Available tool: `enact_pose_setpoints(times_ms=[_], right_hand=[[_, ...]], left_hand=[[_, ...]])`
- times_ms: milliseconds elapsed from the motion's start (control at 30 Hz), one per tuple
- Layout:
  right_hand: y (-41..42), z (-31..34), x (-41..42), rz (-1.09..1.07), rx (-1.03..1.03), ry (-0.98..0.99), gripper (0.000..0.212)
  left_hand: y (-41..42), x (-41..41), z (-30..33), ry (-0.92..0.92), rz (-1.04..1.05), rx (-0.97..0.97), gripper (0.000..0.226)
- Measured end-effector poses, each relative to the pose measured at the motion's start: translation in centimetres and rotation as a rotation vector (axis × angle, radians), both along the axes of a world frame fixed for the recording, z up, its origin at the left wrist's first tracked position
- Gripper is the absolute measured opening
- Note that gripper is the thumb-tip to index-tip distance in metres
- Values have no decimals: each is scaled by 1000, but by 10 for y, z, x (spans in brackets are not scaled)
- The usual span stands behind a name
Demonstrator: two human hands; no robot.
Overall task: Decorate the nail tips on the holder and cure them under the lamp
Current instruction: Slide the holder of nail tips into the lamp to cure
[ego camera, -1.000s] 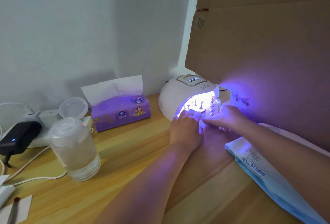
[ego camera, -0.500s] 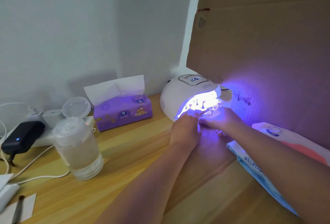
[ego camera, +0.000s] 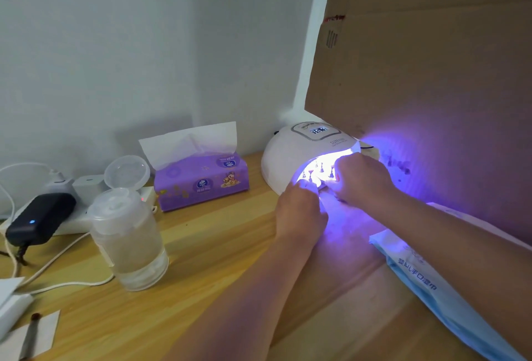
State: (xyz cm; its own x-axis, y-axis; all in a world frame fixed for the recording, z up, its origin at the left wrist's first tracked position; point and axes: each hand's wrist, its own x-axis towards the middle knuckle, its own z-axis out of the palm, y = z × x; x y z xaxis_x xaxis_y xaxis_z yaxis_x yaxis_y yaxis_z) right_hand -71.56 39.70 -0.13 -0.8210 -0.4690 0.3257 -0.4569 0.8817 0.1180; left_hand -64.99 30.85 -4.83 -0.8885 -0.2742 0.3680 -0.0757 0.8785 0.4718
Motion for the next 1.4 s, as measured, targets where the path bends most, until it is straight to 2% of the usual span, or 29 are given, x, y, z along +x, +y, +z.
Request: enact_pose_setpoints(times_ms=[67, 200, 300, 367, 433, 600, 800, 967, 1133, 1333, 1400], right_hand=[[-2, 0, -5, -11, 10, -16, 40], [-8, 2, -14, -26, 60, -33, 18], [-11, 3, -23, -55, 98, -58, 35], [-11, 4, -28, -110, 51, -141, 45], [-11, 2, -31, -139, -12, -218, 47], [-9, 0, -34, -182, -149, -271, 47], [-9, -2, -38, -251, -166, -226, 42], [-8, -8, -40, -278, -138, -171, 16], [-13, -8, -42, -309, -141, -172, 17], [-15, -4, -43, -368, -162, -250, 29], [-15, -2, -39, -351, -156, -266, 25]], left_hand=[[1, -1, -1, 2, -8, -41, 26], [1, -5, -5, -10, -21, -67, 35], [1, -6, -7, -27, -19, -90, 36], [1, -7, -8, -35, -20, -95, 36], [0, -7, -9, -31, -26, -93, 35], [-1, -8, -10, -3, -29, -73, 32], [1, -9, -10, -48, -13, -89, 26], [3, -12, -14, -72, -29, -100, 38], [2, -17, -17, -72, -65, -191, 49], [-3, -23, -21, -104, -99, -143, 52], [-3, -23, -21, -124, -96, -115, 51]])
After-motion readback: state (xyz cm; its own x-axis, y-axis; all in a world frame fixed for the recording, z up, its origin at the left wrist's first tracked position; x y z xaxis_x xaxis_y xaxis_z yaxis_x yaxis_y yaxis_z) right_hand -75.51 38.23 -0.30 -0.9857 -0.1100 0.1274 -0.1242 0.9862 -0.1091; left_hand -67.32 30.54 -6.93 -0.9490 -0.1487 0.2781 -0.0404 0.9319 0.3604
